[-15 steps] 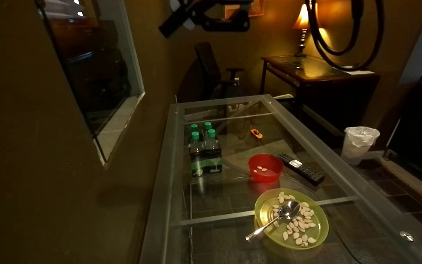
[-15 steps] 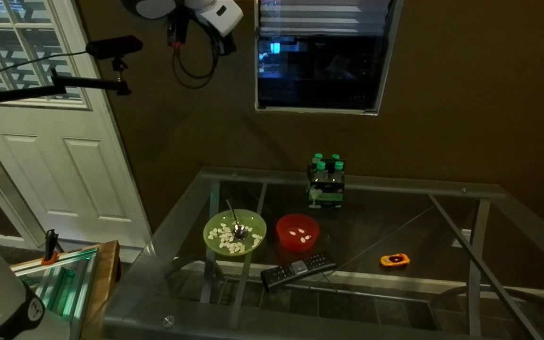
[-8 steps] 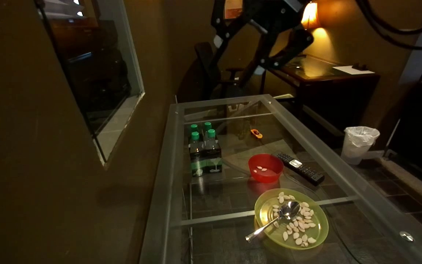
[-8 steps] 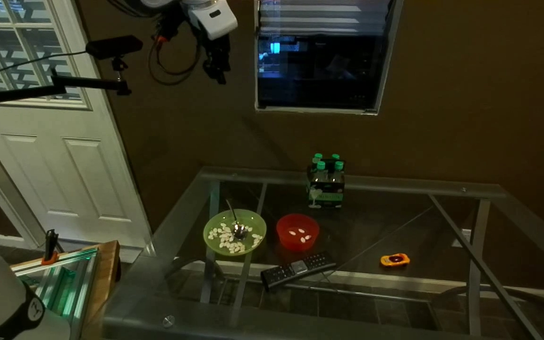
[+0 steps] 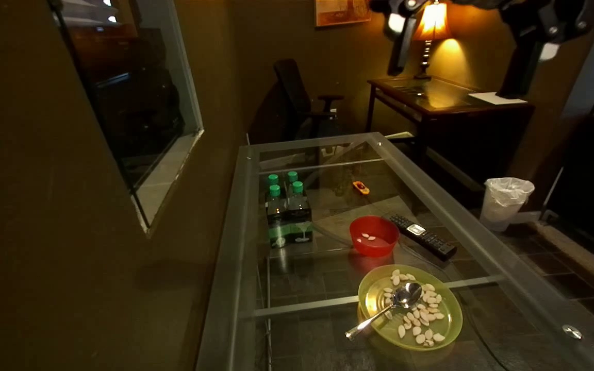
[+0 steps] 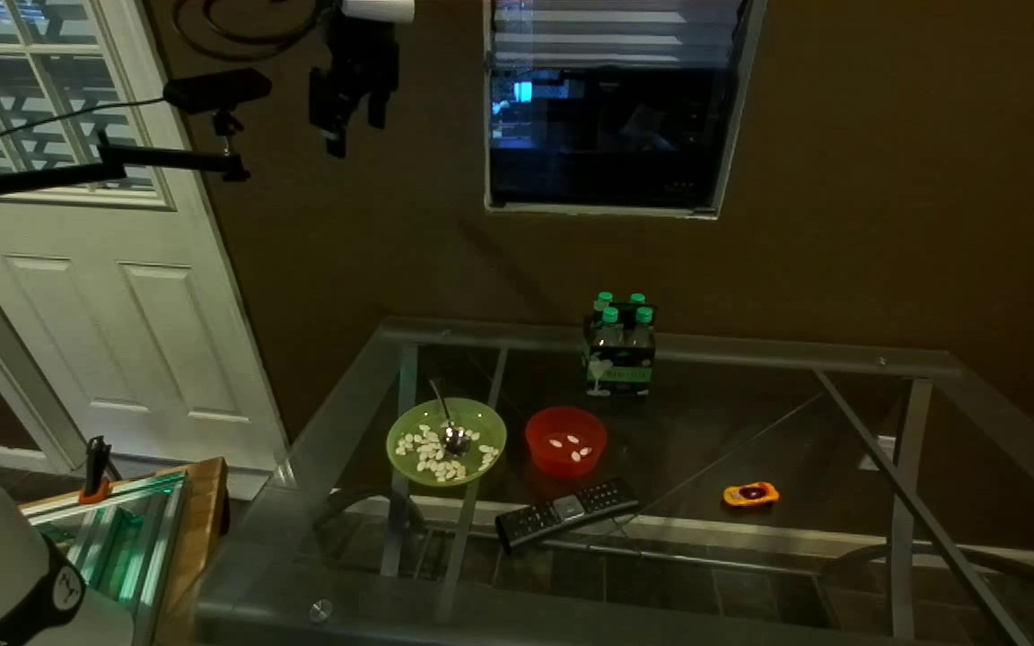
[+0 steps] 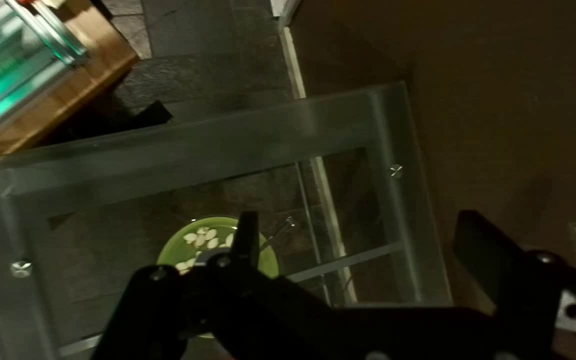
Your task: Push back on the window.
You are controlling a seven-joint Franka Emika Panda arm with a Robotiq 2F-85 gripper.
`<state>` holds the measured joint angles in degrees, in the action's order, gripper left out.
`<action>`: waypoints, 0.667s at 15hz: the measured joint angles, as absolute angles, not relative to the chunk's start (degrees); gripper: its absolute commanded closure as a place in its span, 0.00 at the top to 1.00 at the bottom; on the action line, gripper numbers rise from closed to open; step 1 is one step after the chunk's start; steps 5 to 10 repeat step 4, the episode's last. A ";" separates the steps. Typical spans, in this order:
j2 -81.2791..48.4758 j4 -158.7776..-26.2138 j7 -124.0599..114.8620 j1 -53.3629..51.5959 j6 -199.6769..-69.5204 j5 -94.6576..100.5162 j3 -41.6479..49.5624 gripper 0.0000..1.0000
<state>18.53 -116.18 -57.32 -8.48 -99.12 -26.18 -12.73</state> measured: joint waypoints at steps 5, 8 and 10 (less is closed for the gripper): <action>18.21 -115.49 -57.65 -8.26 -98.25 -26.00 -12.81 1.00; 18.21 -115.49 -57.65 -8.26 -98.25 -26.00 -12.81 1.00; 18.21 -115.49 -57.65 -8.26 -98.25 -26.00 -12.81 1.00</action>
